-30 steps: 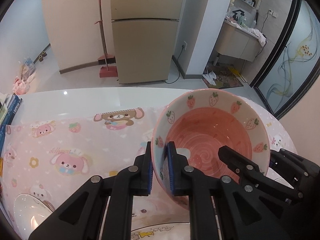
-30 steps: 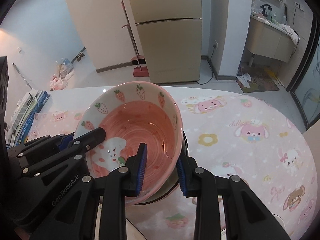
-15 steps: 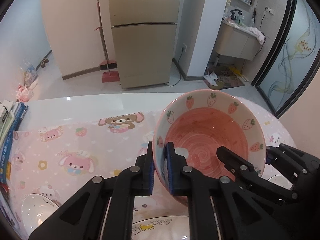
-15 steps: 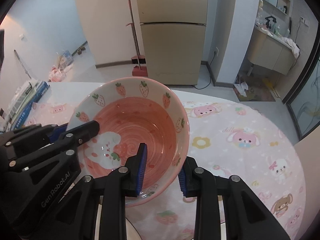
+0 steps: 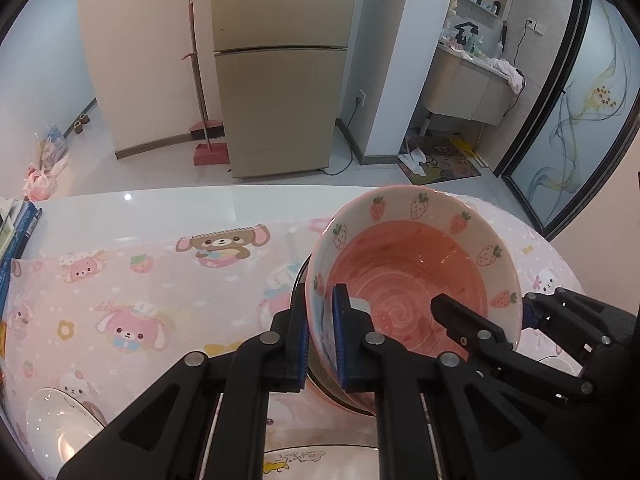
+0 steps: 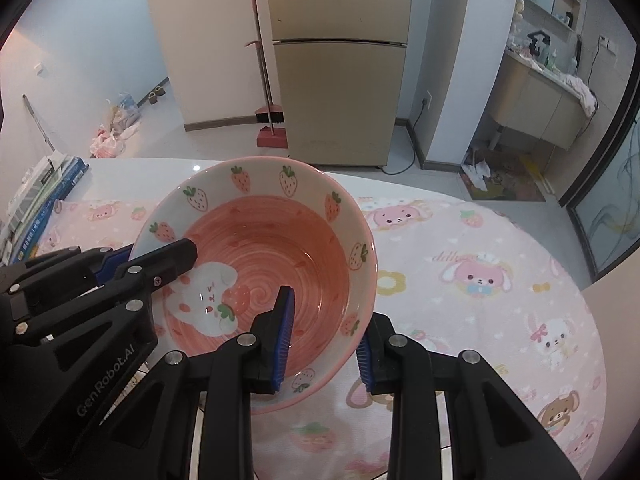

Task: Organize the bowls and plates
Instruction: 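Lower the pink bowl onto the bowl stack and open the right tool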

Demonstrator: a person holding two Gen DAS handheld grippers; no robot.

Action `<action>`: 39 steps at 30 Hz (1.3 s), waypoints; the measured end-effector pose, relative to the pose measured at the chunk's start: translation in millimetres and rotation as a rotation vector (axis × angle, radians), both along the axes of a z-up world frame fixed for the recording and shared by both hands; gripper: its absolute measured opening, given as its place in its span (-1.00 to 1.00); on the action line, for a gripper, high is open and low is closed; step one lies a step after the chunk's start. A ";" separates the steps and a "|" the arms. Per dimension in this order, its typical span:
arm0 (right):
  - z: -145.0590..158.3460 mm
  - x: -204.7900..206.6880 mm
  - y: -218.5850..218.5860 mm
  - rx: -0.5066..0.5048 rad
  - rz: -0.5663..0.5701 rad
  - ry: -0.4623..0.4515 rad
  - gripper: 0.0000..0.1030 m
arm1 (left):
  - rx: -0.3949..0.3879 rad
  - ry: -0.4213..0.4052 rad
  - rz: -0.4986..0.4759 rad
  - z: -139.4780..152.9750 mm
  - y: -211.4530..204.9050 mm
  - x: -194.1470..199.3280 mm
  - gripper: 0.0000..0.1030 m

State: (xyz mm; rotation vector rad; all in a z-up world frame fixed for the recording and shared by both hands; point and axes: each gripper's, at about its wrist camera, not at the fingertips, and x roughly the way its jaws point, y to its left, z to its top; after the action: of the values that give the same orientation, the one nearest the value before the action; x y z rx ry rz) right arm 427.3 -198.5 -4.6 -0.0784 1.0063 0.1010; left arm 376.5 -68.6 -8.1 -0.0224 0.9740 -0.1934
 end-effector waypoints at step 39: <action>9.6 -0.6 1.4 0.005 -0.037 -0.011 -0.68 | 0.055 0.056 -0.021 -0.1 6.4 -1.1 -0.84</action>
State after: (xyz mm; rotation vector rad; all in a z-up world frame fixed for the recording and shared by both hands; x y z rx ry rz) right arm 426.7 -197.1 5.0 -0.0560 0.9962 0.0693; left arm 375.3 -62.2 -8.3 0.0328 1.0352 -0.1857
